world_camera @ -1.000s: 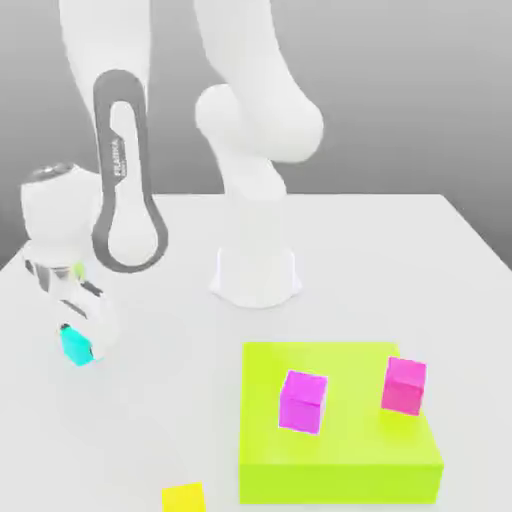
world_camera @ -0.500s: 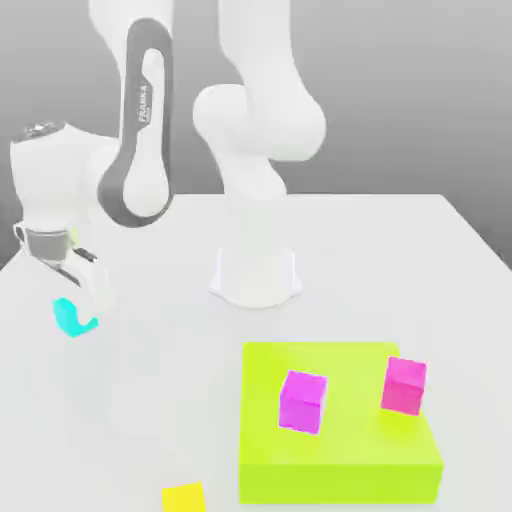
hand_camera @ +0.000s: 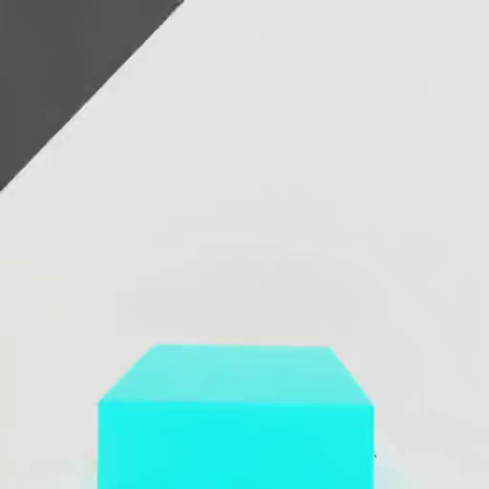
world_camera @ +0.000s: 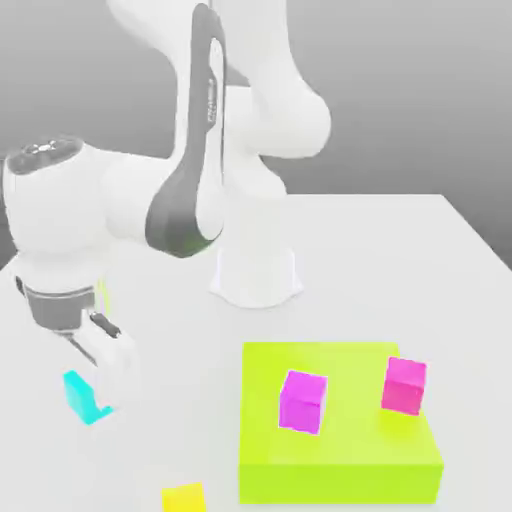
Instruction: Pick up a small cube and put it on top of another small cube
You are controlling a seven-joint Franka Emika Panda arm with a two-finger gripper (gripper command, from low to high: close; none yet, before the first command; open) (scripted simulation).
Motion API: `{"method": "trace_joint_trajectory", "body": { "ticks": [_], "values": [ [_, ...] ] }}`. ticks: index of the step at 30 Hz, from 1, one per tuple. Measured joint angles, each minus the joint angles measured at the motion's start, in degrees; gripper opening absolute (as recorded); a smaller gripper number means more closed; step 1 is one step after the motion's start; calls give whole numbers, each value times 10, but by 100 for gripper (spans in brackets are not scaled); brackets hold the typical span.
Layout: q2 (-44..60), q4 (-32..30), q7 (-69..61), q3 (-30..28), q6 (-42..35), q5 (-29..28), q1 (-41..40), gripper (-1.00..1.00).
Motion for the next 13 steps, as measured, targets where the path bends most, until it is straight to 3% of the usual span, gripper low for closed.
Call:
{"method": "trace_joint_trajectory", "body": {
  "ticks": [5, 9, 10, 13],
  "values": [
    [32, 64, 114, 28, -31, -12, 61, -100],
    [105, 78, 133, 27, 29, -18, 74, -100],
    [116, 79, 134, 27, 39, -18, 74, 100],
    [116, 79, 134, 27, 39, -18, 74, 100]
  ]
}}
